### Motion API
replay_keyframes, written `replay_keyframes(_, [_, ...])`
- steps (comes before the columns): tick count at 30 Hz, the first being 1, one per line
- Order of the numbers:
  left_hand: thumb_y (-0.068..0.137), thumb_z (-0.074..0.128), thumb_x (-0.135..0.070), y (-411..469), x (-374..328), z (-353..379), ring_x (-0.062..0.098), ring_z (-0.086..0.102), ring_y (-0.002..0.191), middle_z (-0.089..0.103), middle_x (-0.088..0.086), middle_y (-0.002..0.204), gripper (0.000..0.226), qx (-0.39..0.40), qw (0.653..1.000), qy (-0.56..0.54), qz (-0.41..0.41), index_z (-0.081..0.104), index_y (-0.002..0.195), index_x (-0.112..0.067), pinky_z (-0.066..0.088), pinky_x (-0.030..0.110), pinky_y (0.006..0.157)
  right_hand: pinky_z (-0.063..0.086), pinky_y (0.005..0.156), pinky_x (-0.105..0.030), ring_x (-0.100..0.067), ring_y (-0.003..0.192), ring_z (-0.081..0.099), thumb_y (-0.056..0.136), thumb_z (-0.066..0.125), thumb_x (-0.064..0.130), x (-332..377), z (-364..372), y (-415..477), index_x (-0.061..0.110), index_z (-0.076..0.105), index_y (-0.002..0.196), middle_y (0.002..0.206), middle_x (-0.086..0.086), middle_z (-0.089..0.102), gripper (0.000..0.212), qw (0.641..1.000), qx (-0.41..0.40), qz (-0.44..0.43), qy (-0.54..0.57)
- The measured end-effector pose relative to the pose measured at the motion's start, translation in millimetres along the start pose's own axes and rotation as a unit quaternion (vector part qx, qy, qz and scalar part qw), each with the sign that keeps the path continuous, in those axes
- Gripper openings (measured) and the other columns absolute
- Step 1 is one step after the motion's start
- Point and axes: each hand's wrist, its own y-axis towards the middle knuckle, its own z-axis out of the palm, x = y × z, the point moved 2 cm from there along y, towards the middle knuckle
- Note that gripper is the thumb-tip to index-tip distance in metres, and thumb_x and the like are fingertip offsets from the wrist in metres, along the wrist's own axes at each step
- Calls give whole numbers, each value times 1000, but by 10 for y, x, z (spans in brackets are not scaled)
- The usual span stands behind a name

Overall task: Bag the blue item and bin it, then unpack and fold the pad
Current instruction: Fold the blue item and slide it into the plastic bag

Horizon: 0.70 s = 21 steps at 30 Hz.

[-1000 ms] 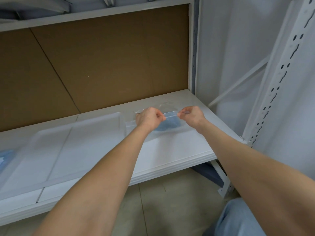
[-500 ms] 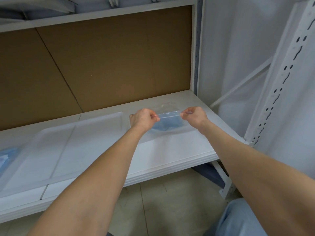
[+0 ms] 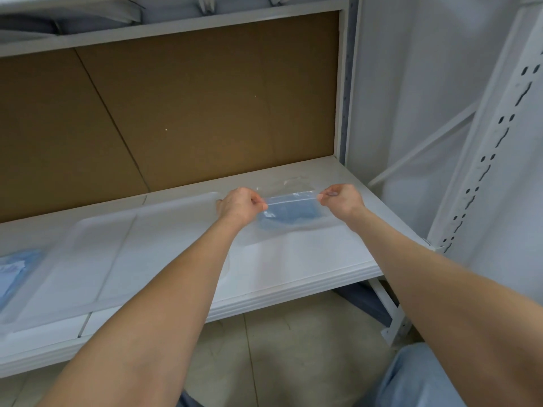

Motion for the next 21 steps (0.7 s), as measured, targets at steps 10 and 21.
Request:
replay_keyframes(10, [85, 65, -40, 14, 101, -36, 18, 59, 111, 70, -8, 108, 18, 5, 999, -23, -27, 72, 98, -29, 38, 34, 102, 41, 82, -27, -26, 101, 56, 94, 54, 21, 28, 5, -12, 10, 66, 107, 109, -10, 64, 21, 1000, -5, -1, -3])
replay_keyframes(21, [89, 61, -38, -4, 139, -43, 20, 58, 110, 68, -5, 112, 20, -9, 1000, -12, -26, 70, 102, -26, 40, 31, 96, 46, 89, -34, -27, 100, 57, 93, 58, 24, -15, 8, -20, 16, 66, 94, 105, -9, 65, 11, 1000, -21, 9, -3])
